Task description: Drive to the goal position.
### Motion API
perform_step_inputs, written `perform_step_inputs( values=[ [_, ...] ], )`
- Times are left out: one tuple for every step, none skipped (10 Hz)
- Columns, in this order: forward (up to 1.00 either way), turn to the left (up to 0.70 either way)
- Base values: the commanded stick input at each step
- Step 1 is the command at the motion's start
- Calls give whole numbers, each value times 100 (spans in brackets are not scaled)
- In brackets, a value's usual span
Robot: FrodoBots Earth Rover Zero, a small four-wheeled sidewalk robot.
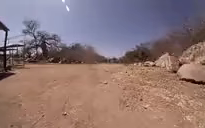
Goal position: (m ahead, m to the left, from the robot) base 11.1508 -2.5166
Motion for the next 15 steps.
perform_step_inputs(
  values=[
    [100, 0],
    [100, 0],
    [100, 0],
    [100, 0],
    [100, 0],
    [100, 0],
    [100, 0],
    [100, 0],
    [100, 0],
    [100, 0],
    [100, 0],
    [100, 0],
    [100, 0],
    [100, 0],
    [100, -27]
  ],
)
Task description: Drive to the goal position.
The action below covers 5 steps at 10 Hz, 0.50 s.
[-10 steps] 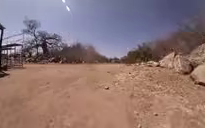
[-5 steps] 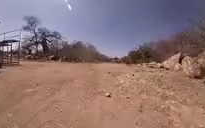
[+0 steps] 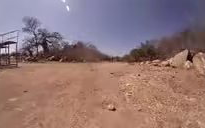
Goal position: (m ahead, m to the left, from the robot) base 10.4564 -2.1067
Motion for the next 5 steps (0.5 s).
perform_step_inputs(
  values=[
    [100, -27],
    [100, 0],
    [100, 0],
    [100, 0],
    [100, 0]
  ],
)
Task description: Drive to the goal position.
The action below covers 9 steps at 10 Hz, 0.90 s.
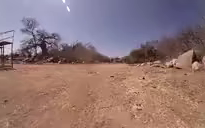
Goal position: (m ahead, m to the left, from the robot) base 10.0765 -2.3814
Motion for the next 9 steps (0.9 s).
perform_step_inputs(
  values=[
    [100, 0],
    [100, 0],
    [100, 0],
    [100, 0],
    [100, 0],
    [100, 0],
    [100, 0],
    [100, 0],
    [100, 0]
  ],
)
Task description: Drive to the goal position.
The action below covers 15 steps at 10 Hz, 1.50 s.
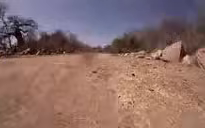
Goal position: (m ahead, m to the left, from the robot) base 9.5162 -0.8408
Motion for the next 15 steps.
perform_step_inputs(
  values=[
    [100, 0],
    [100, 0],
    [100, 0],
    [100, 0],
    [100, 0],
    [100, 0],
    [100, 0],
    [100, 0],
    [100, 0],
    [100, 0],
    [100, 0],
    [100, 0],
    [100, 0],
    [100, 0],
    [100, 0]
  ],
)
